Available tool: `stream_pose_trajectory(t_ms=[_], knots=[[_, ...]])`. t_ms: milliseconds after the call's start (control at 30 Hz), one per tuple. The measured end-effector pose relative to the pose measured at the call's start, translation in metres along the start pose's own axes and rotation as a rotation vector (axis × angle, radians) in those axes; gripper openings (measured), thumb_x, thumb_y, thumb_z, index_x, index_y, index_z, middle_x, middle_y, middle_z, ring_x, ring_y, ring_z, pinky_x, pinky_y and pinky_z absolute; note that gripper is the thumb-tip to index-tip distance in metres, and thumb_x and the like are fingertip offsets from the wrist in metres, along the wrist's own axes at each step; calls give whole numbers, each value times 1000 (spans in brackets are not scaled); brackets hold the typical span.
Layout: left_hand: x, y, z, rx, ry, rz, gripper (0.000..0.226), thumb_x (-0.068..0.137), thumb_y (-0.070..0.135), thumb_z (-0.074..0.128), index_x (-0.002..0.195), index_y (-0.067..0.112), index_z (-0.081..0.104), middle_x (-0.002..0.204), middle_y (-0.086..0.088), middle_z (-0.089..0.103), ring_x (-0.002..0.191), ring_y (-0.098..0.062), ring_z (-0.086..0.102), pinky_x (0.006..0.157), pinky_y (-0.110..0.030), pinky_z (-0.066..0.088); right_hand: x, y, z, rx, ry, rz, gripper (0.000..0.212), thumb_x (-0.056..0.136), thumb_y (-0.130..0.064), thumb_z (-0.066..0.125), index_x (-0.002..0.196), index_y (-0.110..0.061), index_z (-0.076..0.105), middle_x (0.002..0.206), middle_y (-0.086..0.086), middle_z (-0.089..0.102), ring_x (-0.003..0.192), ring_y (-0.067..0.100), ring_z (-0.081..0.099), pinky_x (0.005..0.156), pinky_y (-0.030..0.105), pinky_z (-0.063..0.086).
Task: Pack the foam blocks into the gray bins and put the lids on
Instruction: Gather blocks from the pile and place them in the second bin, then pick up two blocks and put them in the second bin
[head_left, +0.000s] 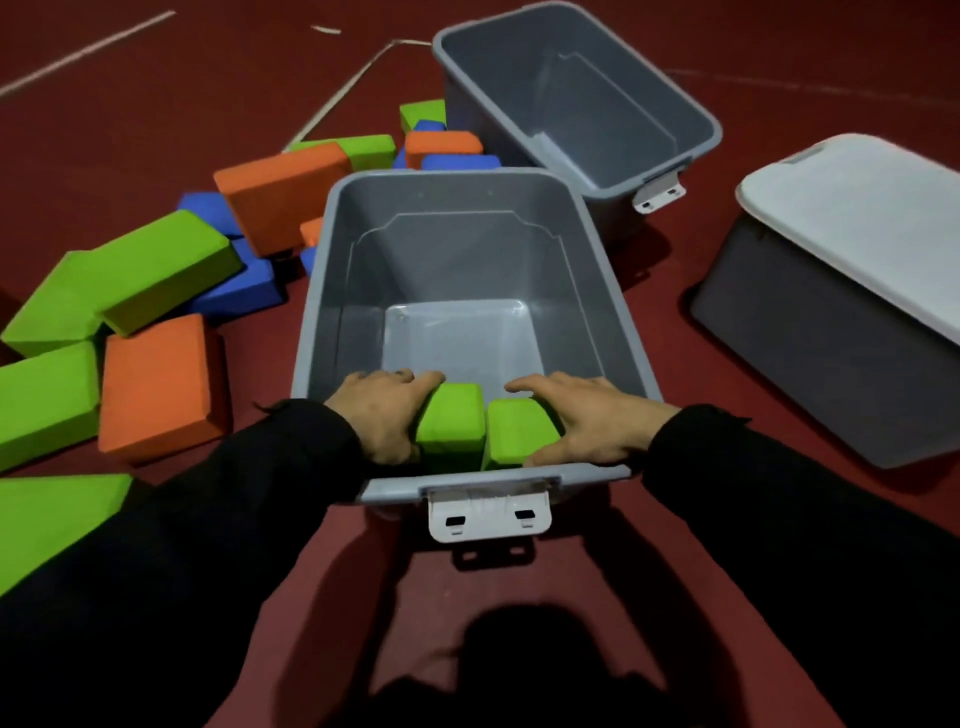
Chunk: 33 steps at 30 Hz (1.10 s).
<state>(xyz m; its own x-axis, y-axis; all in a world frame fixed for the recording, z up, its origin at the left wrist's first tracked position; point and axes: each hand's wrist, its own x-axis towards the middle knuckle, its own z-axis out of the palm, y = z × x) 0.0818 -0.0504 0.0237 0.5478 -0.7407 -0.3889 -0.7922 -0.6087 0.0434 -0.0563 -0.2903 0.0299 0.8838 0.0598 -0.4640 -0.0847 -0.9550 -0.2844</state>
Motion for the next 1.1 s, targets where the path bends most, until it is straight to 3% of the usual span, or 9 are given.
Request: stream_pose_trajectory(t_ms=[100,200,300,467,667,800,900,1000,1100], knots=[[-6,-9,7,-94,12,101,78,68,62,72,136,42,39,122,4,57,114,-25,58,92,-41,51,0,3,2,19,65,-33,85,79,-70,69,151,-43,34,134,-1,55,123,24,56,107,47,41],[-15,-11,16,-267,-76,102,69,76,83,44,134,45,44,113,9,54,111,-20,56,99,-41,46,5,3,4,-22,51,-52,87,71,-82,56,148,-46,36,133,-3,58,123,23,56,105,45,42],[-17,-4,19,-243,-158,60,58,85,80,32,131,45,40,111,11,47,112,-21,55,99,-45,45,11,-5,2,-90,-17,10,79,82,-89,28,148,-45,34,137,2,54,129,28,52,112,50,34],[-21,7,14,-199,22,48,50,91,79,35,109,34,50,109,7,63,98,-23,60,82,-42,48,10,-13,7,-38,94,61,79,83,-87,7,126,-38,51,120,3,62,118,28,59,103,51,40],[-15,7,10,-156,51,-28,83,87,86,26,146,31,45,143,5,57,126,-26,58,97,-46,48,13,-16,5,17,356,50,71,89,-78,20,121,-33,64,116,-3,71,107,22,66,95,42,47],[-20,0,2,-173,94,-49,82,87,85,27,150,33,39,142,6,58,125,-24,58,100,-48,48,21,-21,3,12,383,75,67,88,-79,22,116,-35,65,116,-7,69,106,23,66,87,41,52],[-40,-4,-6,-290,303,-22,75,91,80,28,145,31,47,137,7,60,123,-19,59,99,-45,50,23,-36,-6,68,453,17,54,90,-73,36,111,-35,68,112,-10,69,104,20,66,87,41,53],[-75,-27,-5,-490,683,-12,49,98,58,46,129,22,61,122,4,66,114,-17,62,95,-40,51,27,-72,-26,96,490,-107,28,92,-53,54,104,-33,70,104,-11,71,98,16,67,86,42,54],[-116,-67,9,-618,921,-178,26,99,34,56,115,16,66,108,1,67,98,-14,63,87,-35,51,38,-132,-45,140,481,-271,16,94,-40,60,99,-31,72,100,-12,72,93,12,67,84,39,53]])
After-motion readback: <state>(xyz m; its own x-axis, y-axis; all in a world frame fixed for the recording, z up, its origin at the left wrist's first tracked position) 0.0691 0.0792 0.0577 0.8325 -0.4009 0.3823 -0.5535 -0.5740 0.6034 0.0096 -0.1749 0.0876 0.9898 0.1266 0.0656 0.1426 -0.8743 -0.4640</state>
